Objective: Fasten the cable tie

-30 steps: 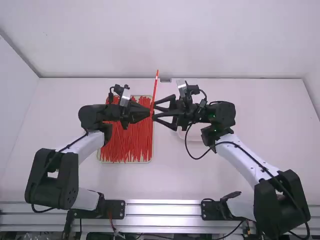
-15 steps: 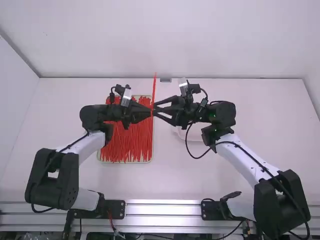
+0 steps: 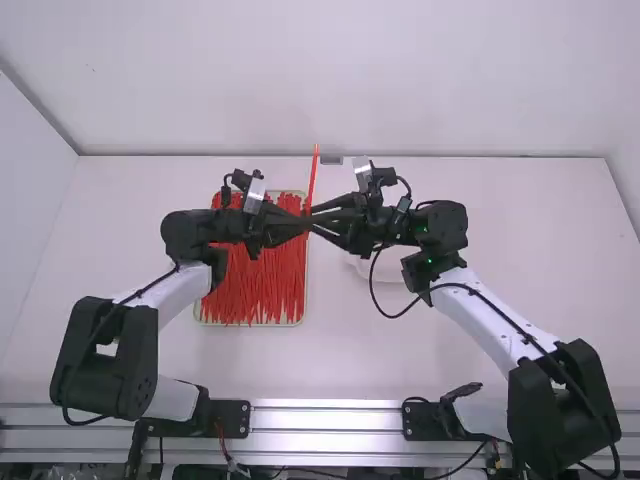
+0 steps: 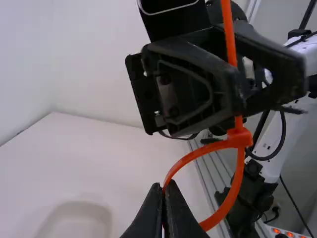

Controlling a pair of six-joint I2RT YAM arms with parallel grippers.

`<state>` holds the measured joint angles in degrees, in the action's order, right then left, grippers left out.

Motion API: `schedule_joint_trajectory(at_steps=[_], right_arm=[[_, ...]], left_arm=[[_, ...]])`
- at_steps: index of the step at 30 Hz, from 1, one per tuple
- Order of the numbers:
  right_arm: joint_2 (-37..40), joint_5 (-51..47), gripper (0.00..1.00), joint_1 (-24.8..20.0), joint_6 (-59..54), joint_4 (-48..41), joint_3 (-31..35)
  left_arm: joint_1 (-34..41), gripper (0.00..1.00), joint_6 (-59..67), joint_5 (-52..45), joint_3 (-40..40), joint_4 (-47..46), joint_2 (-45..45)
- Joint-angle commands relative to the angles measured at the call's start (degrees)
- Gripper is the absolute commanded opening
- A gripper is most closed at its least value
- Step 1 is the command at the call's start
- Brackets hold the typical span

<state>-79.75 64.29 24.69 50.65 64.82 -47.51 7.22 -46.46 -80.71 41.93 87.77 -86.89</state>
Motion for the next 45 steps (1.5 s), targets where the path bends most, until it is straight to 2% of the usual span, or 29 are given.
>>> schedule_joint_trajectory(at_steps=[1, 13, 14, 15, 16, 17, 26, 31, 34, 38, 41, 45], right_arm=[[1.0, 0.1, 0.00, 0.1, -0.2, 0.3, -0.1], [1.0, 1.7, 0.00, -0.8, -0.2, 0.3, 0.0], [1.0, 2.1, 0.00, -1.1, -0.1, 0.3, 0.0], [1.0, 3.0, 0.00, -1.6, -0.1, 0.3, 0.0], [1.0, 3.3, 0.00, -1.8, -0.1, 0.3, 0.0], [1.0, 4.3, 0.00, -2.3, -0.1, 0.3, 0.0], [1.0, 6.8, 0.00, -5.9, -1.2, 0.3, 1.4], [1.0, 6.2, 0.00, -9.9, -2.6, 0.3, 3.6], [1.0, 6.2, 0.00, -11.7, -3.2, 0.3, 4.9], [1.0, 6.1, 0.00, -14.1, -5.1, -1.5, 5.7], [1.0, 4.0, 0.00, -16.0, -9.9, -8.1, 5.8], [1.0, 0.9, 0.00, -17.4, -15.1, -15.2, 5.8]], left_arm=[[0.4, 0.02, 0.9, 0.7, -0.1, 0.3, -0.1], [-1.5, 0.04, 0.8, 1.3, -0.1, 1.2, -0.1], [-1.7, 0.16, 0.8, 1.3, -0.1, 1.2, -0.1], [-2.4, 0.43, 0.8, 1.5, -0.1, 1.2, -0.1], [-2.6, 0.48, 0.6, 1.7, -0.1, 1.2, -0.1], [-3.7, 0.99, -0.8, 2.6, -0.1, 1.3, -0.1], [-8.3, 0.99, -4.3, -1.4, 2.3, 1.2, -0.1], [-9.4, 0.99, -2.2, -1.8, 2.7, -2.0, -0.1], [-9.9, 0.99, 1.5, -1.2, 2.7, -7.2, -0.1], [-9.5, 0.99, 10.3, 1.5, 2.7, -19.4, -0.1], [-9.5, 0.99, 18.5, 5.5, 2.7, -31.5, -0.1], [-9.5, 0.99, 25.4, 10.9, 2.7, -42.7, -0.1]])
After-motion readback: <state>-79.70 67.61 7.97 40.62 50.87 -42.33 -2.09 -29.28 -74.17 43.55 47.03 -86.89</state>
